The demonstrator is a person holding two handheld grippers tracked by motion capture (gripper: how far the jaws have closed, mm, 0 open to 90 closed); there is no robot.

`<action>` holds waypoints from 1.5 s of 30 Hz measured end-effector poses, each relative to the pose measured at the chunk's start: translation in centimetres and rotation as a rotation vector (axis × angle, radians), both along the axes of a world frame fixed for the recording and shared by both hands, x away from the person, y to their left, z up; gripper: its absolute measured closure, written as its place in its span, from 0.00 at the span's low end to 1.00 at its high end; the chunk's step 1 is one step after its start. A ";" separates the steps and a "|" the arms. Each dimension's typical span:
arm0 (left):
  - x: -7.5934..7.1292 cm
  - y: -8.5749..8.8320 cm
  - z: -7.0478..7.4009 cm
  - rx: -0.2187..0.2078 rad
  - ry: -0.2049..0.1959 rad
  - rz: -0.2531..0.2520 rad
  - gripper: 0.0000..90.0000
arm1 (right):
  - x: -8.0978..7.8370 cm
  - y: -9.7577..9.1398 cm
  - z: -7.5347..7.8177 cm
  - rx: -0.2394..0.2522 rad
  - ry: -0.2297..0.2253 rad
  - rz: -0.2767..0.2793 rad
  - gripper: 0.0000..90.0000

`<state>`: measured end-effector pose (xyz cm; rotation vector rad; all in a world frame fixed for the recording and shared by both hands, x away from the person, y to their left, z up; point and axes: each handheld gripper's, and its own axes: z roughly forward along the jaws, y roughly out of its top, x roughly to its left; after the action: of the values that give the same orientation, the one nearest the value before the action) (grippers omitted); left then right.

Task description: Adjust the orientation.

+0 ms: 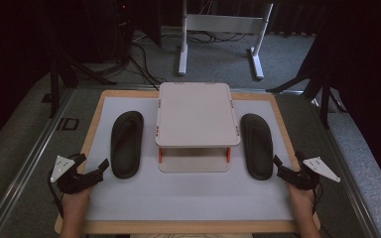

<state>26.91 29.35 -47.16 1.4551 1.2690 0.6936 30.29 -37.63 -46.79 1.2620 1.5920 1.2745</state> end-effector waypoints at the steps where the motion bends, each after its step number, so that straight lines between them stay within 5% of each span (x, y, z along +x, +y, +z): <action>1: 0.1 0.0 0.1 0.002 0.013 -0.015 0.06 | 0.0 0.0 0.0 0.002 0.000 -0.001 0.12; 15: 3.4 0.7 2.5 0.007 0.198 -0.097 0.06 | 0.2 0.0 -0.1 0.010 0.017 0.008 0.12; 28: 5.8 -0.3 5.1 0.128 0.285 -0.174 0.07 | 0.3 0.1 -0.1 0.012 0.028 0.024 0.12; 34: 8.0 -1.0 7.0 0.205 0.357 -0.236 0.10 | 0.3 0.1 -0.1 0.011 0.025 0.029 0.14; 45: 11.2 -1.7 8.2 0.264 0.468 -0.260 0.14 | 0.3 0.1 -0.1 0.009 0.027 0.035 0.14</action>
<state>38.11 27.65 -38.98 2.0422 1.3317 0.3628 30.58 -37.55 -46.94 1.2673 1.6354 1.2920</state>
